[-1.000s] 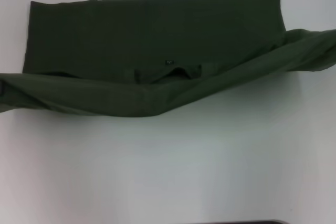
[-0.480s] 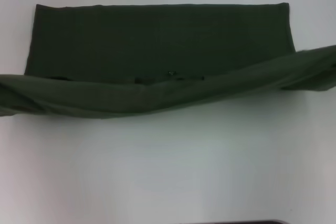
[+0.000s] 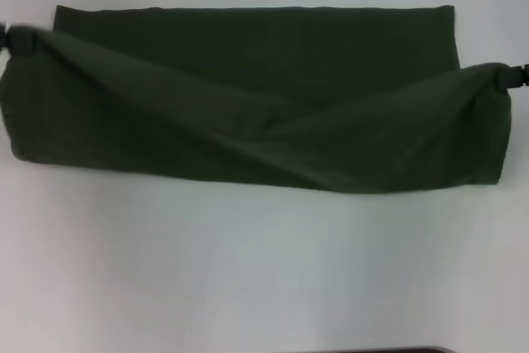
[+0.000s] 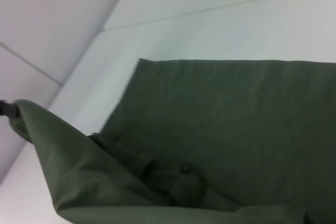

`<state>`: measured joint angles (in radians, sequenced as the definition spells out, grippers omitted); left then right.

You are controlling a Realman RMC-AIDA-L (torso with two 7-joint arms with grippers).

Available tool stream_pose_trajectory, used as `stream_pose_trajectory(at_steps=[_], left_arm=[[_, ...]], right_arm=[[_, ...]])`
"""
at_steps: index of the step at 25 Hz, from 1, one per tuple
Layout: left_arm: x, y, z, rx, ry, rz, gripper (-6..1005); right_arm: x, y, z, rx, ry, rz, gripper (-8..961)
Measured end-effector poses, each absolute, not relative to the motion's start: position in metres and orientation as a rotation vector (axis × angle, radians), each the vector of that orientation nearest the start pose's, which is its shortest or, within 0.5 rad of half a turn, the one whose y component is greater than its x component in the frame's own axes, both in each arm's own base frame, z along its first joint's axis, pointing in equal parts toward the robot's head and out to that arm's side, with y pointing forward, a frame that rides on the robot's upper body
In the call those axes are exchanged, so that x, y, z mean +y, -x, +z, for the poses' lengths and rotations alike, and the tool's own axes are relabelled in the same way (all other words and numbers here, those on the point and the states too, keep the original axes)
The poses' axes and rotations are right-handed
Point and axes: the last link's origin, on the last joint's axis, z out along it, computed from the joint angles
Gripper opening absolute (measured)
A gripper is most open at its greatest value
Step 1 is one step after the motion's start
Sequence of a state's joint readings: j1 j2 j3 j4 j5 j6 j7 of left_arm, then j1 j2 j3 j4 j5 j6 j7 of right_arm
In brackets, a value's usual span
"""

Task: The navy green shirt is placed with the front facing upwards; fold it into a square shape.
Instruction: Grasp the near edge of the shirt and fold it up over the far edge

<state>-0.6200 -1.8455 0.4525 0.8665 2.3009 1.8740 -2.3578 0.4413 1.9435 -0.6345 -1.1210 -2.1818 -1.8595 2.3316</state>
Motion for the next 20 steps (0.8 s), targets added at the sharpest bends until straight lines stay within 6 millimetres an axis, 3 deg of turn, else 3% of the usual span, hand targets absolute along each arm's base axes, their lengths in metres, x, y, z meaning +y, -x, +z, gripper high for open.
stream_pose_trajectory(at_steps=[10,20], left_arm=[[0.390,0.269,0.113,-1.664,2.212,-0.400,41],[0.405,0.276,0.098,-1.652,2.094,-0.346,41]], right_arm=[[0.342,-0.296,0.113,1.535,2.291,0.308,86],[0.381,-0.271,0.109,1.406,2.252,0.360,93]])
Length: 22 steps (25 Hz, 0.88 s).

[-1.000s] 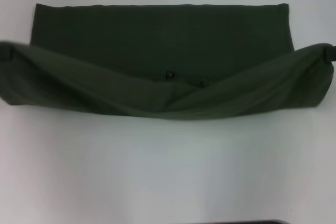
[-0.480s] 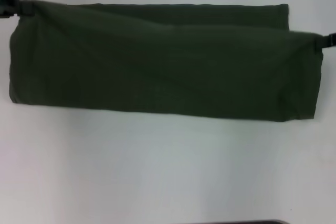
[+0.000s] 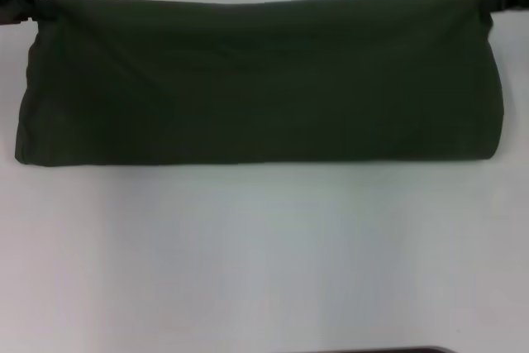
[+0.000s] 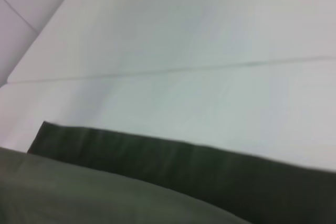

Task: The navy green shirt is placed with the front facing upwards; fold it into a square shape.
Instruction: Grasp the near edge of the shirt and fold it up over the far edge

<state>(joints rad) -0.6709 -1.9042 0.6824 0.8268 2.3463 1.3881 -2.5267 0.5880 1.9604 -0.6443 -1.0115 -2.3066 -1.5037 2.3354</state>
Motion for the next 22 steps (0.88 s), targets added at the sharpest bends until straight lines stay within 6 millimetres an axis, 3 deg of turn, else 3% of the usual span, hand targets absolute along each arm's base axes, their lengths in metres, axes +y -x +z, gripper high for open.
stream_pose_trajectory(at_steps=[10,15,22], left_arm=[[0.419,0.278,0.081,-1.588,2.029,-0.332,42],[0.428,0.279,0.066,-1.558,2.000,-0.282,42],[0.432,0.277,0.061,-1.531,1.997,-0.263,42]], right_arm=[[0.408,-0.269,0.075,1.385,2.209,0.315,100],[0.415,-0.269,0.066,1.356,2.159,0.333,103],[0.423,-0.262,0.055,1.307,2.137,0.327,108]])
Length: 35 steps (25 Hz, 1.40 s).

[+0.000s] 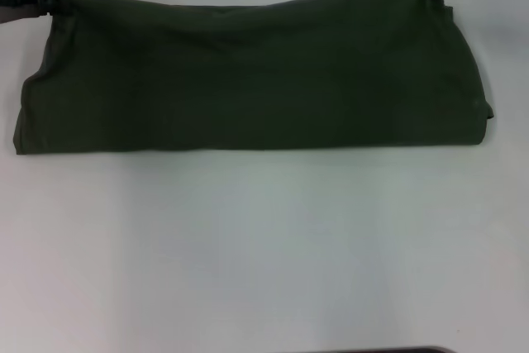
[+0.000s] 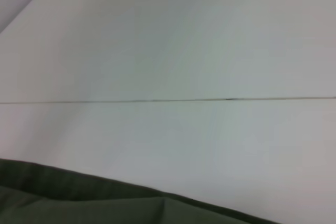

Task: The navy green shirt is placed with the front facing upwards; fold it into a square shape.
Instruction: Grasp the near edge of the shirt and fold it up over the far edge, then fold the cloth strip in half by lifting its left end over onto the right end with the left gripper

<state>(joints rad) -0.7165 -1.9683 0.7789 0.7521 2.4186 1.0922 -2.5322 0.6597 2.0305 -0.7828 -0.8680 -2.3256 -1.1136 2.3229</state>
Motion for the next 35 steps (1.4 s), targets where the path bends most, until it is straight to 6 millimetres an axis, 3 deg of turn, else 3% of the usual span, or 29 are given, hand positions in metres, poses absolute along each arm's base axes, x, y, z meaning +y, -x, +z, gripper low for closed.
stream_pose_trajectory(at_steps=[8,13,21,27,35], left_arm=[[0.435,0.283,0.067,-1.537,1.931,-0.290,41],[0.437,0.285,0.069,-1.518,1.917,-0.281,122],[0.434,0.291,0.076,-1.507,1.892,-0.259,549],[0.434,0.287,0.079,-1.510,1.919,-0.258,659],[0.423,0.272,0.091,-1.554,2.049,-0.302,687]], right_arm=[[0.431,-0.272,0.062,1.330,2.044,0.324,114],[0.437,-0.283,0.067,1.328,1.976,0.281,117],[0.439,-0.277,0.077,1.321,2.009,0.271,413],[0.436,-0.272,0.079,1.333,2.069,0.245,593],[0.420,-0.264,0.074,1.289,2.244,0.171,754]])
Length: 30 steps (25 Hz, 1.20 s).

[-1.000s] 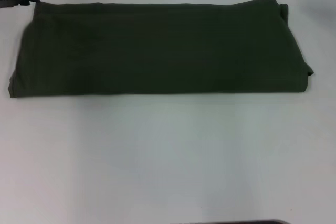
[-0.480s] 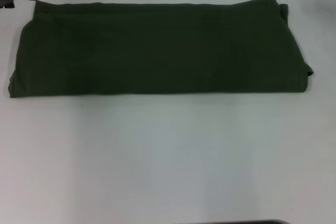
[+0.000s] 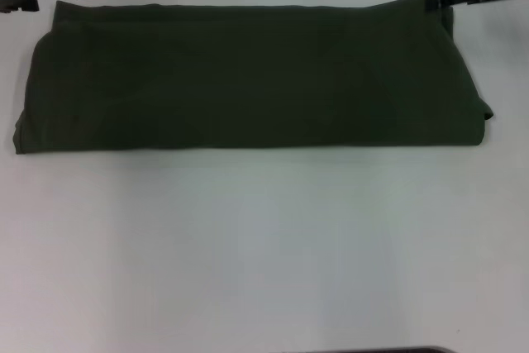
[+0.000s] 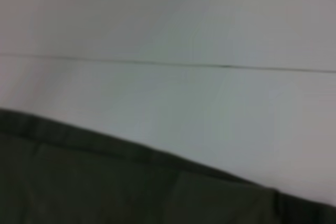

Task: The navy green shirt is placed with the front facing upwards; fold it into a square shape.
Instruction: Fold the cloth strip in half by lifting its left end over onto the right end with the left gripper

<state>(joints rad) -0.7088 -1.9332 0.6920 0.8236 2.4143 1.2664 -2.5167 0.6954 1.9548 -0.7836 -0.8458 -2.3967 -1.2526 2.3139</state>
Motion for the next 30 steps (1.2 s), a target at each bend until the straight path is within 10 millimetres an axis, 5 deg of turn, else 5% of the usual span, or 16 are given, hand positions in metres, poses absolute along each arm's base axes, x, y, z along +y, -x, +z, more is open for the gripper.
stream_pose_trajectory(at_steps=[8,14,20,30], left_arm=[[0.389,0.264,0.111,-1.577,2.176,-0.251,716],[0.366,0.285,0.120,-1.601,2.134,-0.187,708],[0.348,0.309,0.116,-1.826,2.096,-0.067,688],[0.350,0.327,0.108,-2.016,1.990,-0.070,684]], right_arm=[[0.395,-0.252,0.066,1.242,2.420,0.287,942],[0.382,-0.251,0.063,1.284,2.451,0.412,943],[0.379,-0.252,0.072,1.304,2.407,0.558,944],[0.375,-0.260,0.072,1.323,2.391,0.546,943]])
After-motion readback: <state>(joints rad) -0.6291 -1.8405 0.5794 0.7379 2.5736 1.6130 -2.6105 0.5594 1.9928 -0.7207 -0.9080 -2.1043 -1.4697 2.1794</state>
